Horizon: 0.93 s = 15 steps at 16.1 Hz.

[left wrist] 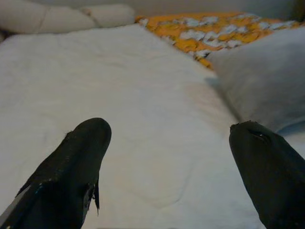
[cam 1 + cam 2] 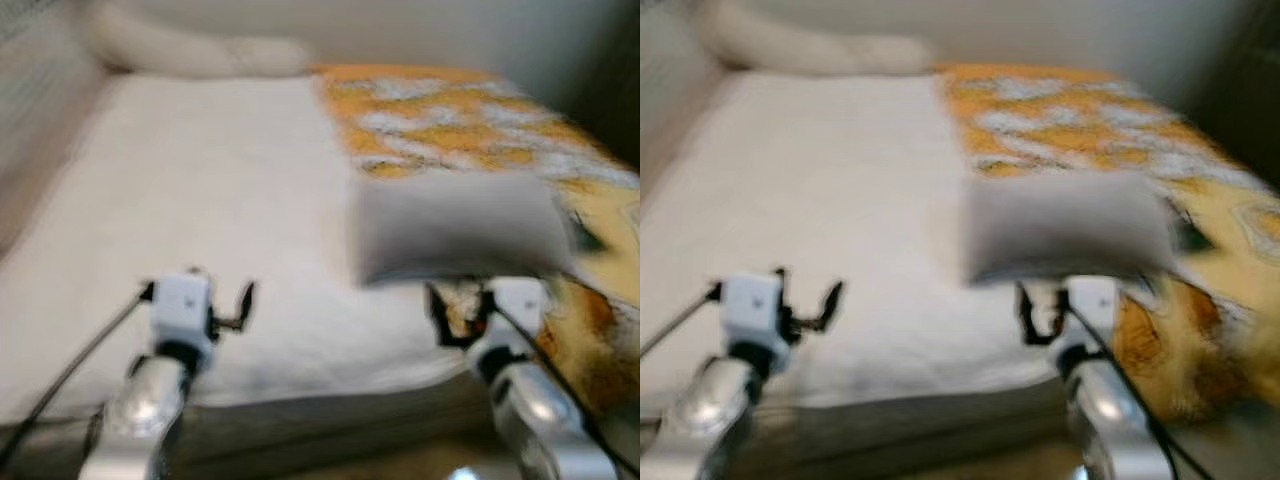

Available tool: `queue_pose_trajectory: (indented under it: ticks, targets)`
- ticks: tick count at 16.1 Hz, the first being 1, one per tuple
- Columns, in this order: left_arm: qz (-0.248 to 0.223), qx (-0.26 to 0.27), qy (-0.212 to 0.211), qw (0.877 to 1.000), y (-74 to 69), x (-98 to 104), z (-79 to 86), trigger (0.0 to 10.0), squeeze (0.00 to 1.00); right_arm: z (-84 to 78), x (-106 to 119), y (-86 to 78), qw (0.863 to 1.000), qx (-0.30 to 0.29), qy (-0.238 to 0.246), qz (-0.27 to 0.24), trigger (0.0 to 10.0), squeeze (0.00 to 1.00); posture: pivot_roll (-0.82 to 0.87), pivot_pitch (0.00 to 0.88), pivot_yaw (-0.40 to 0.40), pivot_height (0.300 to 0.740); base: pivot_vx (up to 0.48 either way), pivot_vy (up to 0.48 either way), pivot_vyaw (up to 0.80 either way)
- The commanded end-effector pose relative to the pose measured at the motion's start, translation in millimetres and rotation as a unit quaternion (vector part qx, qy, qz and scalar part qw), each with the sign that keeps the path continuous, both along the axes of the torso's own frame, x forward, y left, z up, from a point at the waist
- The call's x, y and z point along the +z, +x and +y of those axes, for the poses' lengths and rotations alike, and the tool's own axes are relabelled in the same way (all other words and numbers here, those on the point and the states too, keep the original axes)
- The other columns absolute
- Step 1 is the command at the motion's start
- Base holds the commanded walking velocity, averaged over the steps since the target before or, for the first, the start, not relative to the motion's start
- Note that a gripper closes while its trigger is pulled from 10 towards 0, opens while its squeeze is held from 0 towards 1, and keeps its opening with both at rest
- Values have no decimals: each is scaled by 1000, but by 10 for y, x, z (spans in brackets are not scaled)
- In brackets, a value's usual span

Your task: Clean up the room

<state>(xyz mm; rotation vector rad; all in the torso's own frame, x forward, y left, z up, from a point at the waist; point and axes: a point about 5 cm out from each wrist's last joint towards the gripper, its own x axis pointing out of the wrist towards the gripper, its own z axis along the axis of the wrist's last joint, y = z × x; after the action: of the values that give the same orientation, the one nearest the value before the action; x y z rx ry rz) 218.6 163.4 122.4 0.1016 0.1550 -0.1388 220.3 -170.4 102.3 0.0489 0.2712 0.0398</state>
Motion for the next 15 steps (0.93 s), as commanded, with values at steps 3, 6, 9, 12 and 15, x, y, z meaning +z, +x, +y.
queue_pose_trajectory:
  ticks: [3, 6, 9, 12, 15]
  targets:
    - [-16, 11, -23, 1000, 35, 58, -38, 10000, 0, -96, 54, 74, 1000, -1, -16, -9, 10000, 0, -5, 0, -41, 740, 0, -81, -267]
    - [-19, 8, -12, 1000, 61, 71, -24, 10000, 0, -121, 55, 89, 1000, -5, -18, -12, 10000, 0, -8, 0, -37, 740, 0, 0, 0]
    - [-19, 5, -19, 1000, 68, 67, -56, 10000, 0, -133, 52, 99, 1000, -13, -11, -9, 10000, 0, -12, 0, -38, 740, 91, 0, -267]
    - [-18, -1, -23, 1000, 75, 57, -83, 10000, 0, -170, 56, 104, 1000, -21, -12, -10, 10000, 0, -17, 0, -39, 740, 277, 0, -800]
    - [-17, -3, -26, 1000, 82, 52, -96, 10000, 0, -172, 75, 117, 1000, -17, -16, -16, 10000, 0, -21, 0, -40, 740, 281, 0, -502]
